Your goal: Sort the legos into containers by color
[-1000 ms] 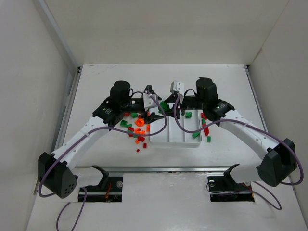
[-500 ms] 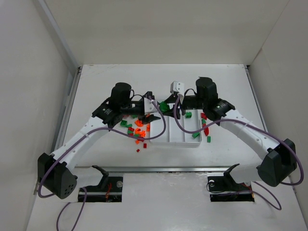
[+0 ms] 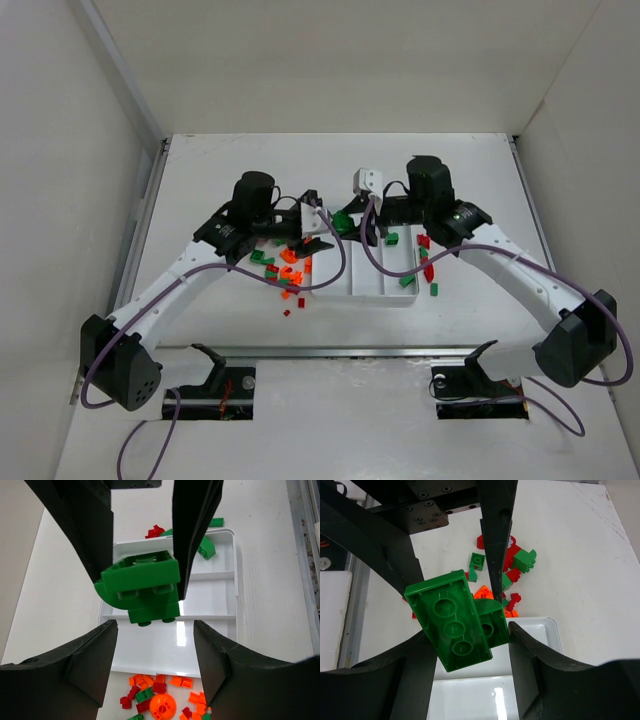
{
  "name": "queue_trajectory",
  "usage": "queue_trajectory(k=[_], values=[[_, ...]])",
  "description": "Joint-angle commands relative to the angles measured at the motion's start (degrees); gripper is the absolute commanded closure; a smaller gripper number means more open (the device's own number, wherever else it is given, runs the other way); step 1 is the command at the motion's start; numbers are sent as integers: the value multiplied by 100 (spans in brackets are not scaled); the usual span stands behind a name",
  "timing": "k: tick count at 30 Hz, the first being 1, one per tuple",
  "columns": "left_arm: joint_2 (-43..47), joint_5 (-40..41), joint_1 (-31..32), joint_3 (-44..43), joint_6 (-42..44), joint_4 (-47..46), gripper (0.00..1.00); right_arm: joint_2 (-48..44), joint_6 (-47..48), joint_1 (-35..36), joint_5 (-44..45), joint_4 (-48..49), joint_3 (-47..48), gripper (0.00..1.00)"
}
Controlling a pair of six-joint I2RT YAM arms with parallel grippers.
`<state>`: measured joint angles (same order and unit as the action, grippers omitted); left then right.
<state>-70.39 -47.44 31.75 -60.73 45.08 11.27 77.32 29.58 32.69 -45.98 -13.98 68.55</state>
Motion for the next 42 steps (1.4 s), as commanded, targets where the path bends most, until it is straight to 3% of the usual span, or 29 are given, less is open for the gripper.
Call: queue_trajectory(k=[1, 7, 17, 20, 22, 23, 27, 29, 30, 33, 39, 40, 42], values=[[34, -81, -28, -185, -306, -502, 41, 20, 179, 27, -210, -35, 264, 100], [87, -134, -28, -123, -693, -872, 41, 73, 179, 27, -210, -35, 264, 100], [87, -257, -28, -71, -694, -819, 72, 126, 179, 27, -210, 18, 264, 100], [87, -257, -28, -71, -694, -889, 72, 126, 179, 27, -210, 18, 264, 100], [87, -257, -28, -71, -746, -1003, 53, 126, 179, 27, -210, 18, 264, 100], [87, -257, -28, -71, -798, -1004, 49, 126, 179, 27, -210, 18, 264, 100], [87, -310, -28, -18, -746, -1004, 46, 126, 179, 27, -210, 18, 264, 100], [87, -310, -28, -18, -746, -1004, 52, 126, 179, 27, -210, 18, 264, 100], [87, -310, -28, -18, -694, -1004, 62, 126, 179, 27, -210, 18, 264, 100], [87, -310, -28, -18, -694, -1004, 77, 126, 179, 27, -263, 18, 264, 100], [87, -310, -28, -18, -694, -1004, 100, 126, 179, 27, -263, 71, 264, 100], [87, -310, -28, -18, -694, -1004, 100, 126, 179, 27, -263, 71, 264, 97], [87, -310, -28, -18, -694, -1004, 100, 73, 179, 27, -193, 71, 264, 79]])
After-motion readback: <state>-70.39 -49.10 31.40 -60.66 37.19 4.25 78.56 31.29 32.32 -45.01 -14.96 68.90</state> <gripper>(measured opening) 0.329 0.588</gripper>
